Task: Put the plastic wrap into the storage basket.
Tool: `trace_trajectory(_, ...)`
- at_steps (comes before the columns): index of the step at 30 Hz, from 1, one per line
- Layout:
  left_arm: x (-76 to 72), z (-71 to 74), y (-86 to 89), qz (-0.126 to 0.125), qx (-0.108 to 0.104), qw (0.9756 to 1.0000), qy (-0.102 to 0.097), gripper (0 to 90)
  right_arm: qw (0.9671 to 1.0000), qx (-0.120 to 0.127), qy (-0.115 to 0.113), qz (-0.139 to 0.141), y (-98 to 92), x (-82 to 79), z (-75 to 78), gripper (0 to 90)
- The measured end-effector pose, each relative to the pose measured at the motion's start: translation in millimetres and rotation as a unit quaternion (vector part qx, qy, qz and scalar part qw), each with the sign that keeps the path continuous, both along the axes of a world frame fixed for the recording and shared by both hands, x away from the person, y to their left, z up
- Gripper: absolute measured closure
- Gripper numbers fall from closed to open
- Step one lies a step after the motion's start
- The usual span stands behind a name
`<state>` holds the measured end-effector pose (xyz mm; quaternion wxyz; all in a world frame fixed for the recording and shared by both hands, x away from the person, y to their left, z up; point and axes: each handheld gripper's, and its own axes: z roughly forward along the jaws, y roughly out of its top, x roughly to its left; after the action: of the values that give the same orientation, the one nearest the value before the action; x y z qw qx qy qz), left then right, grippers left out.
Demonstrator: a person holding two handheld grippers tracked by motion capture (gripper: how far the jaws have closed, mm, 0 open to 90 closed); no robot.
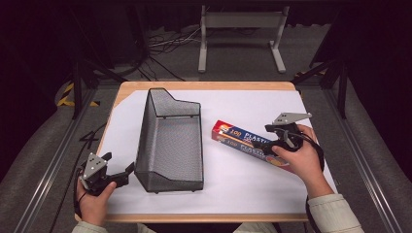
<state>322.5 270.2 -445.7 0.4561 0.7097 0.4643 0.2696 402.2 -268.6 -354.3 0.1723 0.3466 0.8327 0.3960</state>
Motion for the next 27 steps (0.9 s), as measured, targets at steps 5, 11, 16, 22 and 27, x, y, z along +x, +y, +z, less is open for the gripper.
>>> trace_trajectory(5, -0.3, 0.2, 0.0, 0.001, -0.001, 1.0000, 0.001, 9.0, 0.9999, -0.012, 0.000, -0.007, -6.4, 2.1, -3.8, 21.2)
trace_trajectory(11, -0.6, 0.6, 0.1, 0.001, 0.000, 1.0000, -0.001, 9.0, 0.9985, -0.051, -0.013, -0.013, -13.3, 8.8, -12.9, 22.6)
trace_trajectory(16, -0.9, 1.2, 0.2, 0.001, -0.001, 1.0000, -0.003, 9.1, 0.9982, -0.058, 0.010, -0.011, -18.7, 15.2, -25.3, 19.8)
trace_trajectory(22, -1.1, 1.7, 0.4, 0.002, -0.007, 1.0000, -0.003, 9.1, 0.9962, -0.062, 0.057, -0.022, -21.5, 18.3, -34.7, 17.8)
trace_trajectory(27, -1.2, 1.9, 0.5, 0.002, -0.007, 1.0000, -0.004, 9.1, 0.9949, -0.072, 0.069, -0.016, -19.9, 20.7, -36.7, 17.6)
